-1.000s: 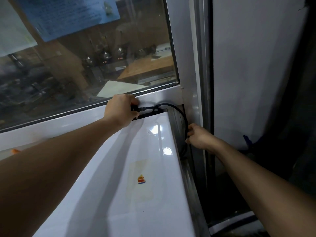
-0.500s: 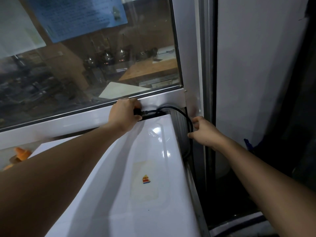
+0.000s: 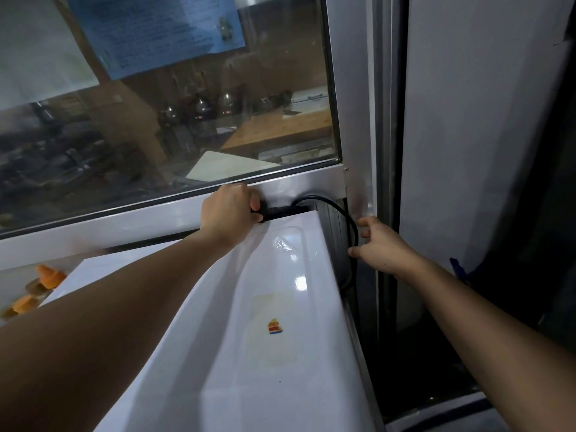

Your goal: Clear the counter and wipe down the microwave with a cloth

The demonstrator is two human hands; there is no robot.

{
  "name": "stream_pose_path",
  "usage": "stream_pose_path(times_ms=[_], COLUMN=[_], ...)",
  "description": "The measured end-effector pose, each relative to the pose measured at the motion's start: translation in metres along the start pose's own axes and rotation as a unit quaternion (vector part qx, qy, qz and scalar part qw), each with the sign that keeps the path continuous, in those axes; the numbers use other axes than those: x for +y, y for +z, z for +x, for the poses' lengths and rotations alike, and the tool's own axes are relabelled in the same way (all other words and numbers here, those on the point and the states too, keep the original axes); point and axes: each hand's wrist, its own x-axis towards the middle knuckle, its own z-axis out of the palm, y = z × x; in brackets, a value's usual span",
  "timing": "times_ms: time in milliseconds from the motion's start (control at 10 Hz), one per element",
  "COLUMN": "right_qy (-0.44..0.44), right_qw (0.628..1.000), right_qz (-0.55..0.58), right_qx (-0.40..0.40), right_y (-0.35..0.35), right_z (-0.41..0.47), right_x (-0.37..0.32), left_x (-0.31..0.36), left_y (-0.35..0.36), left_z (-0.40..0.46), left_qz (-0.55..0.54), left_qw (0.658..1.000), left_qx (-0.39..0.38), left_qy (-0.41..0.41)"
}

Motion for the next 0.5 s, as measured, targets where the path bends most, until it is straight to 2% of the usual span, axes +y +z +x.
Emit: stream_pose_path(times_ms=[400, 500], right_qy=[-0.015, -0.027], right_qw=[1.0, 0.998], right_qz=[-0.023, -0.046], right_qx=[0.005, 0.017], right_y=[0.003, -0.002], right_z=[-0.009, -0.016], right_x=[-0.01, -0.018], left_x=[-0.001, 0.002], left_y=[-0.011, -0.013], left_z=[-0.014, -0.019], left_qz=[-0.016, 0.029], left_qw=[0.998, 0.994], left_qx=[-0.034, -0.086], left_qy=[0.049, 0.062])
